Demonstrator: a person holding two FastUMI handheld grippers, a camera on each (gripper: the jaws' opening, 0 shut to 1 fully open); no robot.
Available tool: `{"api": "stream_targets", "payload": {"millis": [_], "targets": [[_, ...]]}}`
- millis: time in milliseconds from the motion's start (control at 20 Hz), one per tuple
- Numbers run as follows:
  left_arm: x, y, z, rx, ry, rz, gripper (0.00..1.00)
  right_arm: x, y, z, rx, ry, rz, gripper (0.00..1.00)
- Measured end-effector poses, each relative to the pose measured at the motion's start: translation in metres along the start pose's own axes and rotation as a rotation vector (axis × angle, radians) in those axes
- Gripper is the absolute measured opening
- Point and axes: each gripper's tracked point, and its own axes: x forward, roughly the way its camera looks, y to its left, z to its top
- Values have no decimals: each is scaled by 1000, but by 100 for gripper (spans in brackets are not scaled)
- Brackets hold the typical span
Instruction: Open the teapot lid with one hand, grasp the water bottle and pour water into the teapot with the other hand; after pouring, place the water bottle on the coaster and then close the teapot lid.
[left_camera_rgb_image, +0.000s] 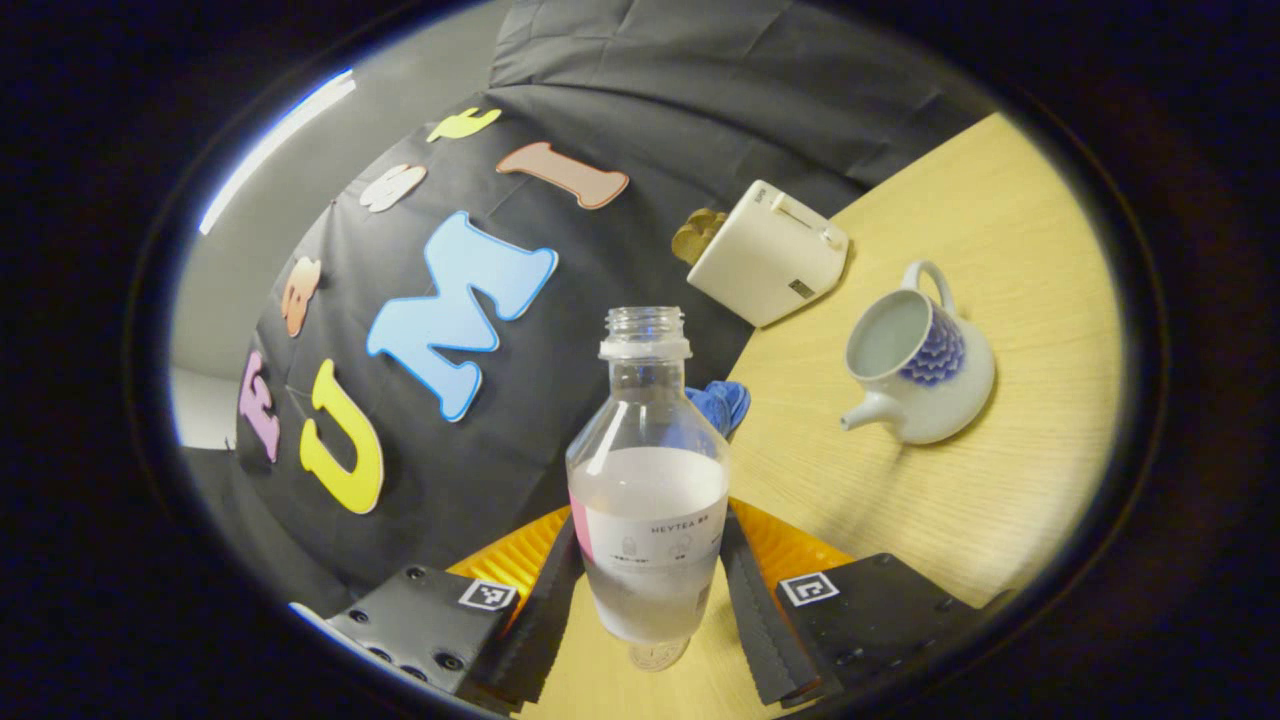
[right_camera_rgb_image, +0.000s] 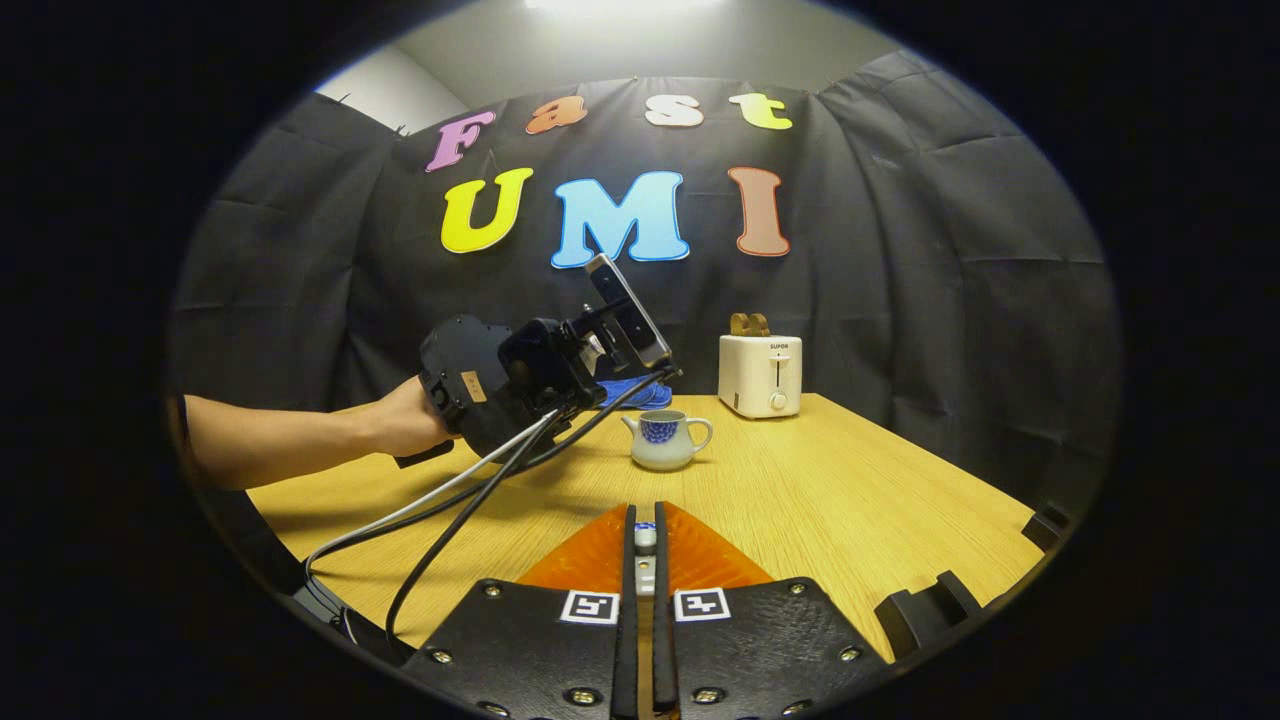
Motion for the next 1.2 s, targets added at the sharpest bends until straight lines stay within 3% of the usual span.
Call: {"api": "stream_targets", "payload": {"millis": [400,1200], "targets": [[2,-18,4,241,37,-37,86,1,-4,-3,8,8,-7,6],[11,-36,8,549,75,-92,86,0,-14,-6,18,14,-18,6]]}}
